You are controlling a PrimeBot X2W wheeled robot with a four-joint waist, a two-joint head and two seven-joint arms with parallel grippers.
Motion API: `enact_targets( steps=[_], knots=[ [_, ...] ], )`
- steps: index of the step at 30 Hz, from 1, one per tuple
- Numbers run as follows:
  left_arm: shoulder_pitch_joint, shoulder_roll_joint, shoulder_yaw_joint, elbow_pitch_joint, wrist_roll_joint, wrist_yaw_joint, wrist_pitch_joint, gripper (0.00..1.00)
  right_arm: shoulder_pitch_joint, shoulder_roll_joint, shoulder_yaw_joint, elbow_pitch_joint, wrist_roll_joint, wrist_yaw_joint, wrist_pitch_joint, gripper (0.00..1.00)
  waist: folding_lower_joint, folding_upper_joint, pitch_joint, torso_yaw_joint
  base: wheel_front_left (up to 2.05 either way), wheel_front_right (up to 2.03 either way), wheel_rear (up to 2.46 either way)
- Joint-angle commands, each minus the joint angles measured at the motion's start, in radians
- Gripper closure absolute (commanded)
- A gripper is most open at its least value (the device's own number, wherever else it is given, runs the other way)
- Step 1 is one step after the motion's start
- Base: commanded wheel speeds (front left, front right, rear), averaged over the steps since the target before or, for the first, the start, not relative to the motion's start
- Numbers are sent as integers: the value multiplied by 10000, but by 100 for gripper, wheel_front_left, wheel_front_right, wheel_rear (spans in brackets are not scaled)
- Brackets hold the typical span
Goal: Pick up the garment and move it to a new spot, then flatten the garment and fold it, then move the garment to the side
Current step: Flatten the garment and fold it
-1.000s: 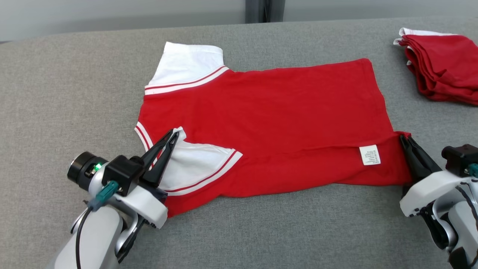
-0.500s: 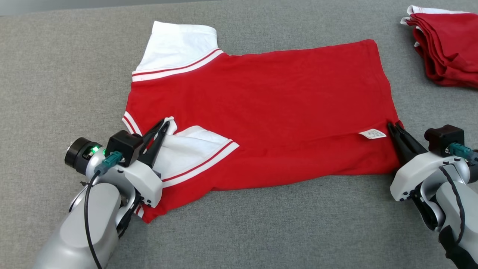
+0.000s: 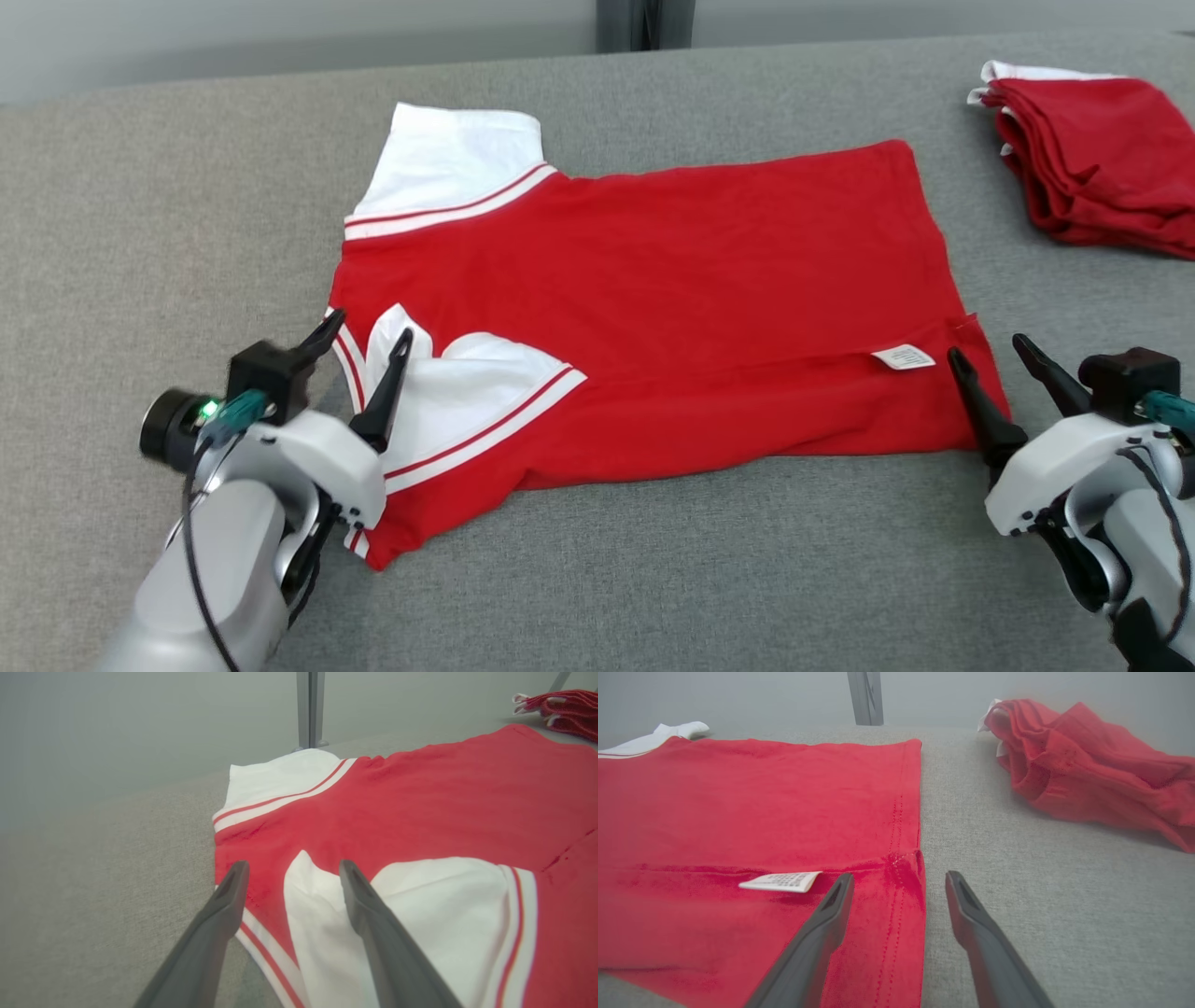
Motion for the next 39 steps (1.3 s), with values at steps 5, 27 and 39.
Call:
enact_targets(
  steps=[5, 27, 39],
  knots=[
    [1131, 49, 833, -860, -594, 65, -3, 0, 662, -403, -609, -820, 136, 1, -7, 0, 0, 0, -376, -87, 0, 0, 0],
    [4811, 87, 843, -3928, -2126, 843, 2379, 100, 2750, -56, -2199, -2001, -488, 1, -5, 0, 0, 0, -697, 188, 0, 0, 0],
    [4899, 412, 827, -4716, -2278, 875, 2795, 100, 2010, 47, -654, -791, 1699, 1, 138, 51, 0, 0, -627, 199, 0, 0, 0]
  ],
)
